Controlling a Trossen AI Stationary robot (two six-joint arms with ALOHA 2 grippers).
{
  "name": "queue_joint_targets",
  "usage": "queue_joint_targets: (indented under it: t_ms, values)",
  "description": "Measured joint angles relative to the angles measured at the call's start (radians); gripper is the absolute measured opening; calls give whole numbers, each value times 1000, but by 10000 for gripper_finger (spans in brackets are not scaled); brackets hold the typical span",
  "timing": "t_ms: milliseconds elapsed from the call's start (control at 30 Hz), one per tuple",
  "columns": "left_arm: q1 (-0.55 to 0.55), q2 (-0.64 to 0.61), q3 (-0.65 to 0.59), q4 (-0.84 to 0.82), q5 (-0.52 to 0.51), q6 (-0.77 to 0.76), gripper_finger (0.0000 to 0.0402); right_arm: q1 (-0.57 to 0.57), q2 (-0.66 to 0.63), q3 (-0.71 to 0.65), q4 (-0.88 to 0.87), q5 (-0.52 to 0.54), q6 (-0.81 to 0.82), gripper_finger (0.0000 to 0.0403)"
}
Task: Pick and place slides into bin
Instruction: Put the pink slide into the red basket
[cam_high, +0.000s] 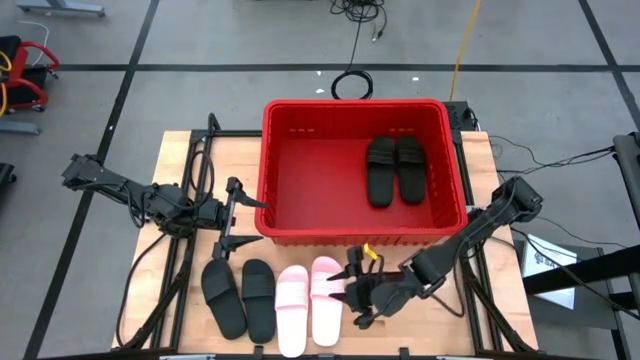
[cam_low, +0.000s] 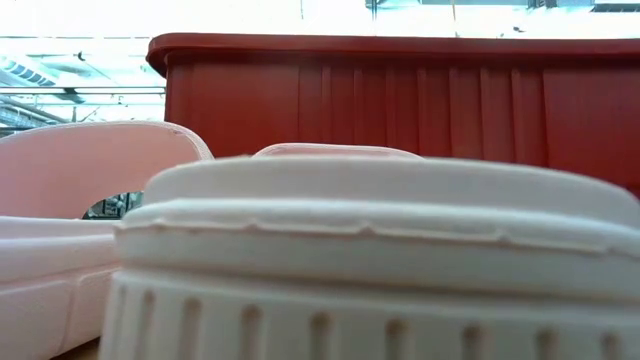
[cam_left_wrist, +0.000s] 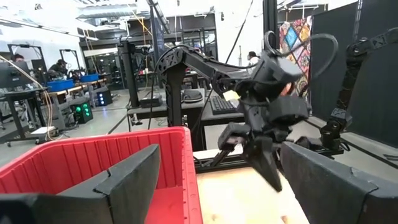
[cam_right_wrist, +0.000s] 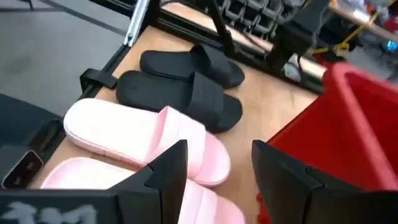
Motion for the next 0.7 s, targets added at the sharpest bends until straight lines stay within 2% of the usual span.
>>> queue_joint_targets:
  t_ms: [167, 700]
  values:
    - [0, 0, 0, 1, 0, 2, 340, 7, 47, -1, -68, 0, 38, 171]
    - [0, 0, 0, -1, 0, -2, 340, 14, 87, 0, -98, 0, 94, 171]
